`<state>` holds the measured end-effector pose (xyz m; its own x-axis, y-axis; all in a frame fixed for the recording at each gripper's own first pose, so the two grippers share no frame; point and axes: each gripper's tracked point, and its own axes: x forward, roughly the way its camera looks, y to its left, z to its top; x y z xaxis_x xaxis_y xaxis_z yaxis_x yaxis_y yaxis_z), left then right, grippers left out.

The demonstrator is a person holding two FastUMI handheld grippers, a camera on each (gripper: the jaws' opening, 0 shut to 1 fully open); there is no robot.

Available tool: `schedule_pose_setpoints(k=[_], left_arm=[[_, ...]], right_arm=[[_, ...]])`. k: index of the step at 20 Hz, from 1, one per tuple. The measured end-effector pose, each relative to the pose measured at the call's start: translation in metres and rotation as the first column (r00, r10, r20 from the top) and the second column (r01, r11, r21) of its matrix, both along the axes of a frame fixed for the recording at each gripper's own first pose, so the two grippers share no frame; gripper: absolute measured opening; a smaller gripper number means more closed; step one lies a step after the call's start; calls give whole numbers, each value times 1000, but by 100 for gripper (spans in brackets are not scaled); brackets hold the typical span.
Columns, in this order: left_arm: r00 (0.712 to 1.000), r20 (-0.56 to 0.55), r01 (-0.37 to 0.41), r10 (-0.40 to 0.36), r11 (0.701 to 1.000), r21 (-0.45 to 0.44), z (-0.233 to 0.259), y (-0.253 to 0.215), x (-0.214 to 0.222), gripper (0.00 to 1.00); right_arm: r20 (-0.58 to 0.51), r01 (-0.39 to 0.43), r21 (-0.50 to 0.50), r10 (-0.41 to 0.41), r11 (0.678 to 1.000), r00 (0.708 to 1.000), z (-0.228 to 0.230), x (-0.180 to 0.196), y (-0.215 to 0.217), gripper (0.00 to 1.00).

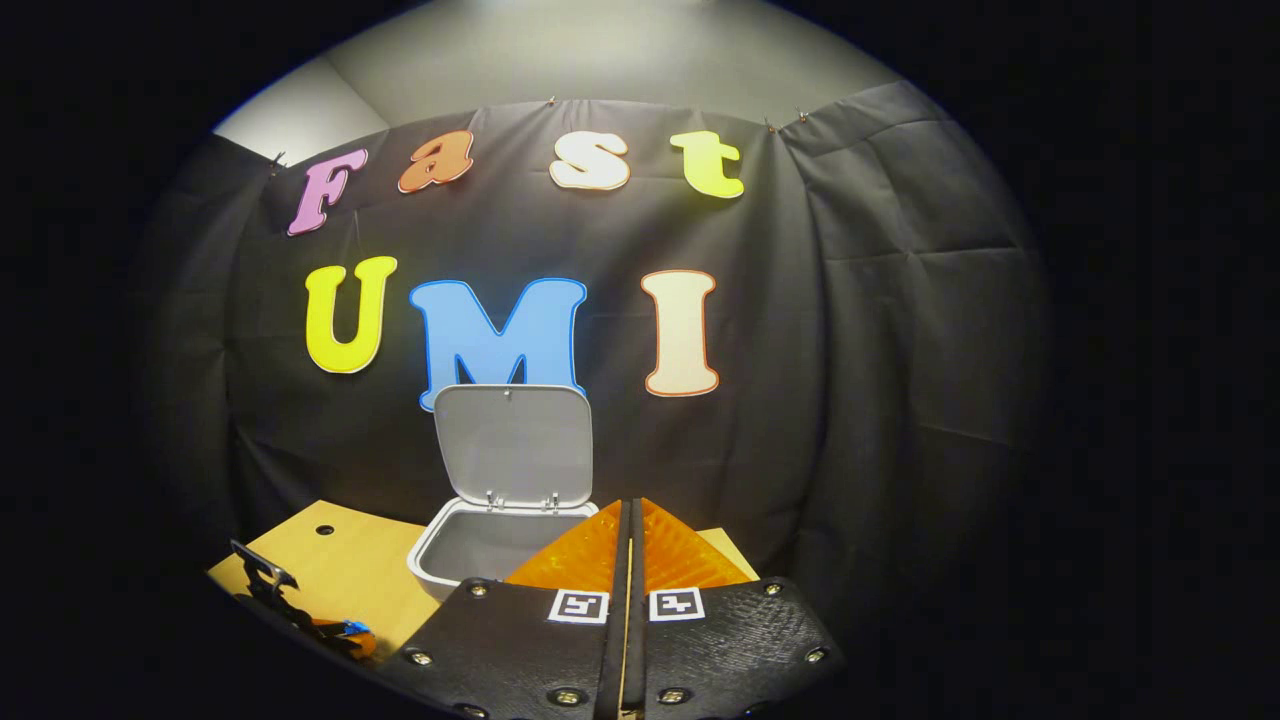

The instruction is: Press the lid of the desktop garbage bin to open it, pick up the crumpled paper on the desktop and throw it into the bin, then pick up the pop can on the desktop and drop it into the bin, and finally close the garbage bin lid.

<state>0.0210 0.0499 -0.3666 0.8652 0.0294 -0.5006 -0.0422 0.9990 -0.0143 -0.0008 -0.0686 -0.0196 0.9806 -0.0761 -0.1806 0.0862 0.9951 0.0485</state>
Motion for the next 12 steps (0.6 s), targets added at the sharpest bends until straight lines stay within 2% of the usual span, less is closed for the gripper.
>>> schedule_pose_setpoints(k=[7, 8, 10, 12], left_arm=[[986, 156, 60, -56, 998, -19, 88, -28, 35, 52], [982, 176, 69, -64, 997, -24, 99, -32, 41, 49], [973, 217, 88, -80, 996, -27, 121, -41, 52, 54], [960, 261, 112, -100, 993, -31, 146, -53, 62, 53]], right_arm=[[0, 14, 27, -14, 1000, 1000, -4, 0, -8, 1], [-1, 17, 29, -17, 999, 1000, -5, -1, -10, 1], [-6, 24, 35, -24, 999, 1000, -9, -1, -13, 1], [-10, 33, 41, -32, 999, 999, -10, -1, -17, 1]])
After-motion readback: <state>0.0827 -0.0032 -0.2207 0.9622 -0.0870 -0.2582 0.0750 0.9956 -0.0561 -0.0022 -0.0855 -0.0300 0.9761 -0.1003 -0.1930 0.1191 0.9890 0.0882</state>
